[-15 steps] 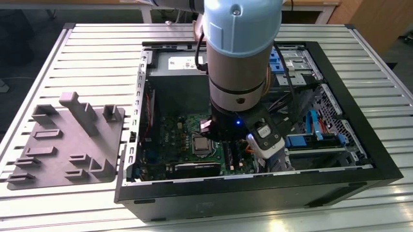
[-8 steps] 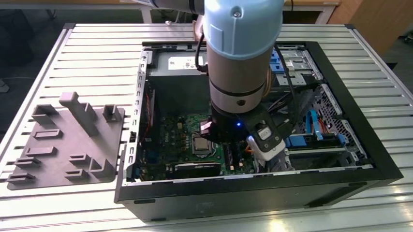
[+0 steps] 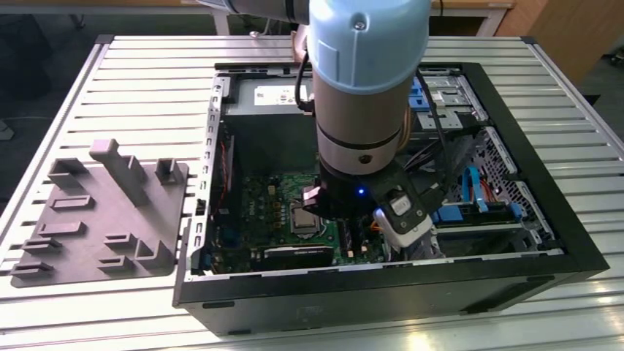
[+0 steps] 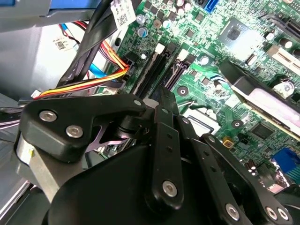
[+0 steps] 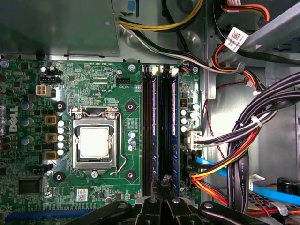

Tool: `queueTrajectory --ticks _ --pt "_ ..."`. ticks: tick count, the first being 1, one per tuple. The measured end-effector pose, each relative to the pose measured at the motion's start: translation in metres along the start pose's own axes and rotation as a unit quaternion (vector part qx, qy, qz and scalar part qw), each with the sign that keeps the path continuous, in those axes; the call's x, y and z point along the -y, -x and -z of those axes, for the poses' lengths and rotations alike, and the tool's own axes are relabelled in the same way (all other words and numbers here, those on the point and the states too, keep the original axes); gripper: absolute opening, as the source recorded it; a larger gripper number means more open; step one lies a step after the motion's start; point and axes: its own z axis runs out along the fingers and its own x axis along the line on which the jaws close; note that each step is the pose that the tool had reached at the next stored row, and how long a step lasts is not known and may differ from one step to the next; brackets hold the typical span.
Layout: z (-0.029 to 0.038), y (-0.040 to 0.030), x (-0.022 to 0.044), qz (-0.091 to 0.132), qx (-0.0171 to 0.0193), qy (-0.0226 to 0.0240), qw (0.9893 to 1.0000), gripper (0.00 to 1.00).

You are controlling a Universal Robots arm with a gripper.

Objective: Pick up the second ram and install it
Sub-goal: 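Press down the second ram until it locks into place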

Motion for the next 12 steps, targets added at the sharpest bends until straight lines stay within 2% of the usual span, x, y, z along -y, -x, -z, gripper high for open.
queueTrajectory --ticks 6,12 --pt "-0.0001 0.0000 0.0004 0.000 0.0000 0.0000 1.0000 0.11" --pt "-0.0029 -0.0003 0.0005 0.000 0.0000 -0.0001 1.0000 0.11"
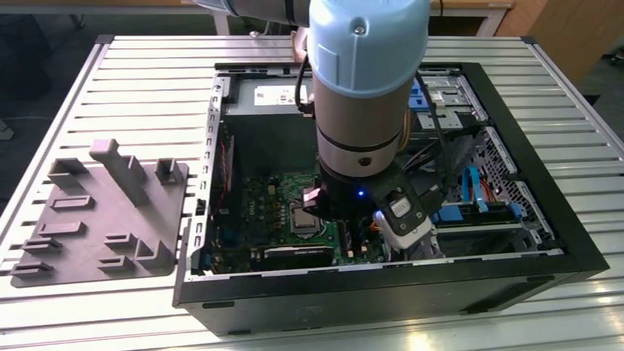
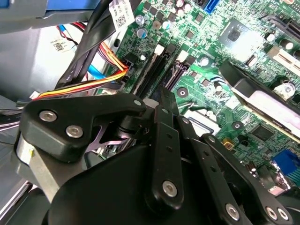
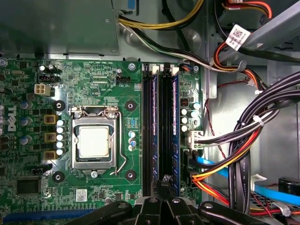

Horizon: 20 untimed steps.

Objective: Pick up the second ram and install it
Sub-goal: 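Press down the second ram until it locks into place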

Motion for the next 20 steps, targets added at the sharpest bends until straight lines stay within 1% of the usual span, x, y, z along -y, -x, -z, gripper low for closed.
queueTrajectory --ticks 15,20 --pt "-0.0094 -0.0011 0.0004 0.000 0.0000 -0.0001 1.0000 0.11" --pt "-0.0104 -0.0012 0.0005 0.000 -0.0001 -0.0003 1.0000 0.11"
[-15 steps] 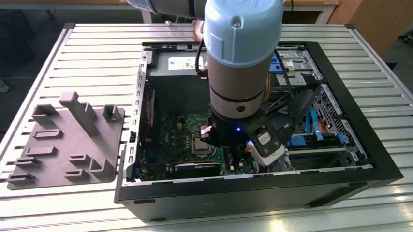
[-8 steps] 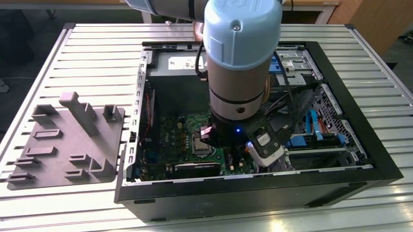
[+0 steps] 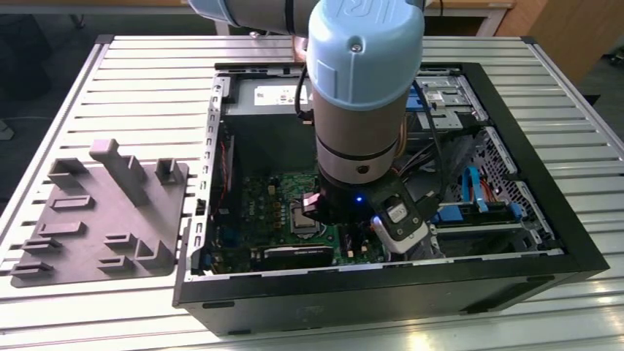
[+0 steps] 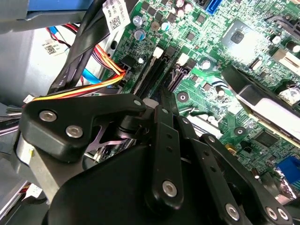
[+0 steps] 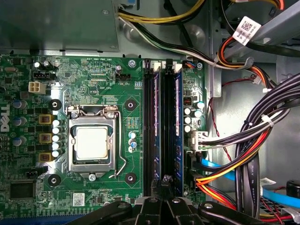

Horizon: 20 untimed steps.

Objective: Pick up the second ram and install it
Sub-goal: 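Press down the second ram until it locks into place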

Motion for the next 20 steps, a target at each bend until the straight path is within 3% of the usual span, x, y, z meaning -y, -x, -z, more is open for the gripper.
queueTrajectory --ticks 20 --pt "-0.0052 -0.0006 0.0003 0.000 -0.0001 -0.0003 1.0000 0.11"
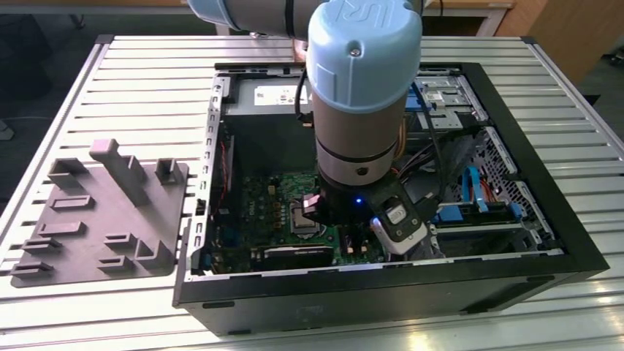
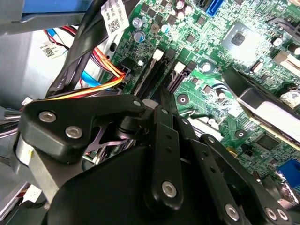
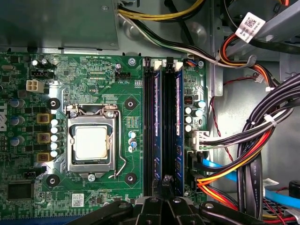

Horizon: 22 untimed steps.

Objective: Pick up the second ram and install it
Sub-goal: 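Press down the second ram until it locks into place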

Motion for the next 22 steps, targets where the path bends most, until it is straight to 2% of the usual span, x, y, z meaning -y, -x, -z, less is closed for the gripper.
queueTrajectory --ticks 4,7,9,16,19,22 --pt "-0.0005 0.0000 -0.0001 0.000 0.0002 0.0004 1.0000 0.11" --pt "0.0028 0.0005 -0.0006 0.000 0.0006 0.0021 1.0000 0.11" --pt "0.0092 0.0011 -0.0006 0.000 0.0002 0.0006 1.0000 0.11" --pt "0.0310 0.0035 -0.0014 0.000 0.0002 0.0003 1.0000 0.11" --pt "0.0372 0.0042 -0.0017 0.000 0.0002 0.0003 1.0000 0.11" --pt "0.0397 0.0045 -0.0018 0.000 0.0002 0.0002 1.0000 0.11"
